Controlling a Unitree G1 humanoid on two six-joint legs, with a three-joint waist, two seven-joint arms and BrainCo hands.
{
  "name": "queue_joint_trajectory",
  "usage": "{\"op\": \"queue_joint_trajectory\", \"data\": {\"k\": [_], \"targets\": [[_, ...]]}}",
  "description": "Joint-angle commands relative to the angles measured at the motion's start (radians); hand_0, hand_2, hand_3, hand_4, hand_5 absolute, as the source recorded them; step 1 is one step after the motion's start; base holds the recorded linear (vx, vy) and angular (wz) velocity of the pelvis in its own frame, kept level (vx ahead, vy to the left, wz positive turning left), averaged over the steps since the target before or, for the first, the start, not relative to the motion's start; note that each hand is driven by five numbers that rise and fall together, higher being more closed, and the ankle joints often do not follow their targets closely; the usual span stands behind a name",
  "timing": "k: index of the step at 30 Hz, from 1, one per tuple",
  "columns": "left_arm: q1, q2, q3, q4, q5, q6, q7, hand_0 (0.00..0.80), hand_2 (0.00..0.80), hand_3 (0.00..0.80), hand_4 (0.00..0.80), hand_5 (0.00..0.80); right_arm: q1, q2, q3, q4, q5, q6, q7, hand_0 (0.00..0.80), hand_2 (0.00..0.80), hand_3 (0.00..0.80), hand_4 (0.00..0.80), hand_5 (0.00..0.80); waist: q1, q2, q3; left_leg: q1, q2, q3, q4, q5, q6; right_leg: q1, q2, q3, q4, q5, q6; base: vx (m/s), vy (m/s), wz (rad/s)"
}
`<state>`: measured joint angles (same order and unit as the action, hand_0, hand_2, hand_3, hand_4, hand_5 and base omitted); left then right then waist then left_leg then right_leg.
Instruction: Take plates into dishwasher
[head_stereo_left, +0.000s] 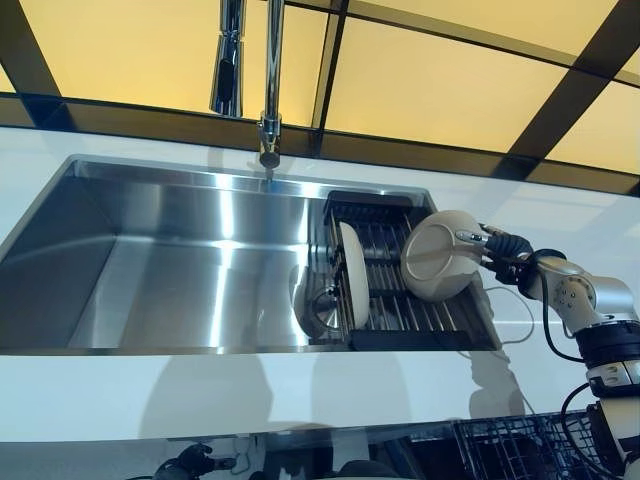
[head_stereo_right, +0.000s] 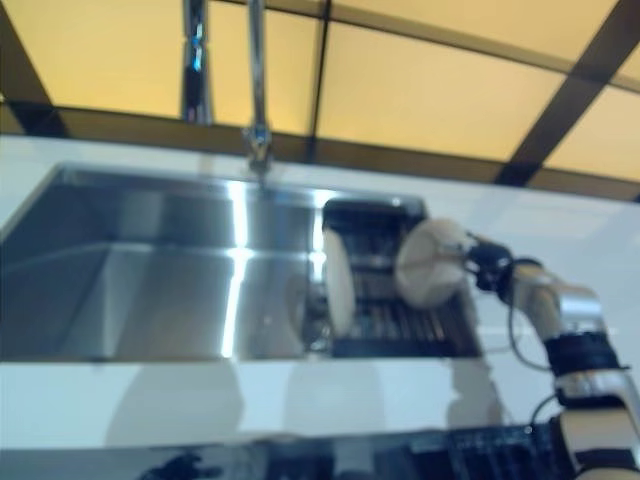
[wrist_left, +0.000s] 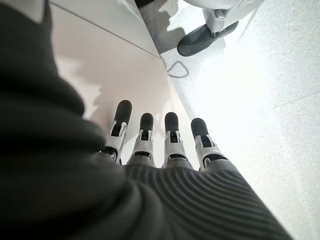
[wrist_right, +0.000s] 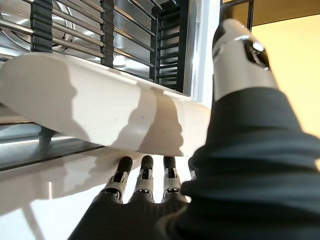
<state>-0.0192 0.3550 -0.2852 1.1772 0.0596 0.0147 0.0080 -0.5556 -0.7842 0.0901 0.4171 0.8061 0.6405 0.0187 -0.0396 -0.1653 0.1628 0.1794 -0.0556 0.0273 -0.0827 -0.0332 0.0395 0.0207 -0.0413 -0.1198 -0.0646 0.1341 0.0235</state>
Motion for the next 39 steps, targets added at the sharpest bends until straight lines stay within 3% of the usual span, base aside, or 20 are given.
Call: {"op": "queue_joint_trajectory", "data": {"k": [1, 10, 12, 13, 14, 16, 17, 18, 19, 31, 35, 39], "targets": [[-0.033, 0.004, -0.053, -0.025, -0.011, -0.016, 0.008, 0.000, 0.000, 0.000, 0.000, 0.000, -0.070, 0.000, 0.074, 0.061, 0.008, 0.040, 0.028, 0.000, 0.000, 0.000, 0.000, 0.000, 0.027, 0.054, -0.010, -0.040, -0.020, 0.054, 0.041, -0.042, 0.007, -0.102, -0.027, -0.011, 0.129, -0.036, 0.097, 0.000, 0.000, 0.00], [-0.048, 0.000, -0.059, 0.001, -0.004, -0.028, 0.008, 0.000, 0.000, 0.000, 0.000, 0.000, -0.094, 0.019, 0.101, 0.092, 0.010, 0.074, 0.020, 0.000, 0.000, 0.000, 0.000, 0.000, 0.028, 0.051, -0.010, -0.040, -0.019, 0.055, 0.044, -0.043, 0.008, -0.105, -0.025, -0.010, 0.134, -0.036, 0.096, 0.000, 0.000, 0.00], [-0.050, -0.002, -0.058, 0.004, -0.001, -0.030, 0.008, 0.000, 0.000, 0.000, 0.000, 0.000, -0.098, 0.023, 0.104, 0.099, 0.000, 0.075, 0.021, 0.113, 0.113, 0.113, 0.113, 0.113, 0.028, 0.051, -0.009, -0.040, -0.020, 0.056, 0.045, -0.044, 0.008, -0.106, -0.026, -0.010, 0.136, -0.036, 0.096, 0.000, 0.000, 0.00], [-0.050, -0.003, -0.059, 0.001, 0.000, -0.027, 0.008, 0.000, 0.000, 0.000, 0.000, 0.000, -0.101, 0.025, 0.107, 0.105, 0.000, 0.078, 0.019, 0.210, 0.210, 0.210, 0.210, 0.210, 0.029, 0.051, -0.008, -0.039, -0.020, 0.055, 0.045, -0.044, 0.008, -0.106, -0.026, -0.011, 0.136, -0.036, 0.097, 0.000, 0.000, 0.00], [-0.052, -0.003, -0.062, -0.003, 0.000, -0.022, 0.008, 0.000, 0.000, 0.000, 0.000, 0.000, -0.107, 0.028, 0.109, 0.111, -0.002, 0.083, 0.014, 0.424, 0.424, 0.424, 0.424, 0.424, 0.030, 0.051, -0.008, -0.039, -0.021, 0.052, 0.045, -0.044, 0.009, -0.108, -0.025, -0.011, 0.138, -0.036, 0.097, 0.000, 0.000, 0.00], [-0.052, -0.003, -0.064, -0.006, -0.001, -0.022, 0.008, 0.000, 0.000, 0.000, 0.000, 0.000, -0.108, 0.034, 0.112, 0.113, -0.003, 0.084, 0.004, 0.555, 0.555, 0.555, 0.555, 0.555, 0.031, 0.052, -0.006, -0.038, -0.021, 0.052, 0.046, -0.045, 0.009, -0.108, -0.026, -0.011, 0.139, -0.036, 0.097, 0.000, 0.000, 0.00], [-0.052, -0.003, -0.064, -0.006, -0.001, -0.022, 0.008, 0.000, 0.000, 0.000, 0.000, 0.000, -0.109, 0.035, 0.112, 0.114, -0.003, 0.085, 0.004, 0.555, 0.555, 0.555, 0.555, 0.555, 0.031, 0.051, -0.005, -0.038, -0.021, 0.052, 0.047, -0.046, 0.010, -0.109, -0.026, -0.010, 0.140, -0.036, 0.097, 0.000, 0.000, 0.00], [-0.051, -0.001, -0.066, -0.009, -0.002, -0.022, 0.008, 0.000, 0.000, 0.000, 0.000, 0.000, -0.111, 0.034, 0.112, 0.120, -0.002, 0.086, 0.004, 0.656, 0.656, 0.656, 0.656, 0.656, 0.031, 0.052, -0.005, -0.039, -0.021, 0.050, 0.048, -0.045, 0.010, -0.111, -0.026, -0.009, 0.142, -0.035, 0.098, 0.000, 0.000, 0.00], [-0.050, -0.001, -0.066, -0.011, -0.002, -0.022, 0.008, 0.000, 0.000, 0.000, 0.000, 0.000, -0.113, 0.033, 0.113, 0.121, -0.004, 0.090, 0.007, 0.681, 0.681, 0.681, 0.681, 0.681, 0.032, 0.052, -0.004, -0.039, -0.021, 0.049, 0.048, -0.045, 0.011, -0.112, -0.027, -0.009, 0.143, -0.035, 0.098, 0.000, 0.000, 0.00], [-0.050, 0.000, -0.066, -0.022, -0.001, -0.018, 0.007, 0.000, 0.000, 0.000, 0.000, 0.000, -0.101, 0.043, 0.106, 0.105, 0.011, 0.068, -0.013, 0.772, 0.772, 0.772, 0.772, 0.772, 0.033, 0.052, 0.003, -0.040, -0.024, 0.041, 0.051, -0.047, 0.014, -0.115, -0.029, -0.004, 0.151, -0.032, 0.101, 0.000, 0.000, 0.00], [-0.049, 0.000, -0.065, -0.025, -0.004, -0.019, 0.007, 0.000, 0.000, 0.000, 0.000, 0.000, -0.102, 0.042, 0.100, 0.094, 0.003, 0.026, -0.016, 0.800, 0.800, 0.800, 0.800, 0.800, 0.033, 0.053, 0.005, -0.039, -0.025, 0.040, 0.050, -0.047, 0.015, -0.116, -0.030, -0.005, 0.152, -0.031, 0.102, 0.000, 0.000, 0.00], [-0.044, 0.001, -0.062, -0.038, -0.012, -0.012, 0.008, 0.000, 0.000, 0.000, 0.000, 0.000, -0.108, 0.031, 0.082, 0.028, -0.011, -0.069, -0.038, 0.800, 0.800, 0.800, 0.800, 0.800, 0.031, 0.054, 0.007, -0.041, -0.025, 0.040, 0.051, -0.046, 0.014, -0.116, -0.032, -0.003, 0.154, -0.029, 0.104, 0.000, 0.000, 0.00]]}}
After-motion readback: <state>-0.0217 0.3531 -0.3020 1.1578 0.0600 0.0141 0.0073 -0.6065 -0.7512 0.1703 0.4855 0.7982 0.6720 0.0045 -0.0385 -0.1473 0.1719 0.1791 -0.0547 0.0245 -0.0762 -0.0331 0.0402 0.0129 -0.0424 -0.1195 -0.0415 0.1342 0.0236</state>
